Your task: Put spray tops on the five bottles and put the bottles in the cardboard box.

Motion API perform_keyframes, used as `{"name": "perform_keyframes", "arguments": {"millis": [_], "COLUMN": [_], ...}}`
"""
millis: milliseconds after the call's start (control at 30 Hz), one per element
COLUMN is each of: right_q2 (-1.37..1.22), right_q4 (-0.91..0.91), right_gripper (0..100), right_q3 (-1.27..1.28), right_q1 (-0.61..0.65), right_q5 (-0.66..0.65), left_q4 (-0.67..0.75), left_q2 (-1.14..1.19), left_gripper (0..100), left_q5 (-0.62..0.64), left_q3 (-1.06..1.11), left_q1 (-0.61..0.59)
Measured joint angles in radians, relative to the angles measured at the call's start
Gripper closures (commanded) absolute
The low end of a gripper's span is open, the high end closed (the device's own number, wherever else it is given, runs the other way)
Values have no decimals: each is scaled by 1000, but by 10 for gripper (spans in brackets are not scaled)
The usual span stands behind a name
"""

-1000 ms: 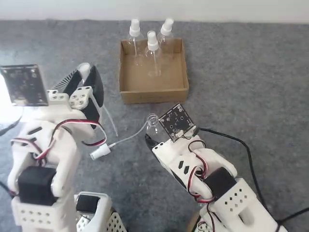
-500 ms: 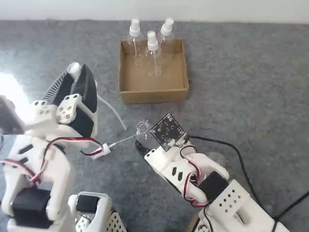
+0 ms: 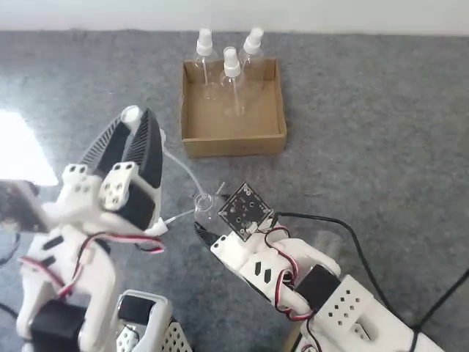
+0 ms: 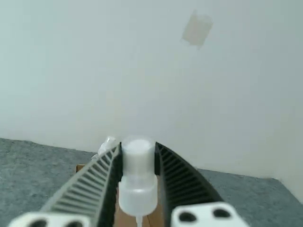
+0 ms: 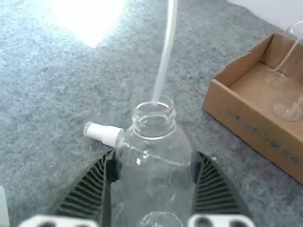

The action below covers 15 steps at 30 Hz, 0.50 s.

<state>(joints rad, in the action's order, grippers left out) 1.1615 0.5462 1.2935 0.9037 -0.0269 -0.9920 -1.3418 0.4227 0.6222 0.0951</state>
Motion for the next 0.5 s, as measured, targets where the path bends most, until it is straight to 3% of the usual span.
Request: {"name": "perform_keyframes", "arguments": {"millis": [500], "right_q2": [0], "right_q4": [0], "right_gripper": [918], "right_q3": [2], "right_q1": [-2], "right_q5": [0], "left_q4": [3], "left_q2": [-49], "left_gripper": [985], "left_q5": [-35], "left_q3": [69], "left_q1": [0]}}
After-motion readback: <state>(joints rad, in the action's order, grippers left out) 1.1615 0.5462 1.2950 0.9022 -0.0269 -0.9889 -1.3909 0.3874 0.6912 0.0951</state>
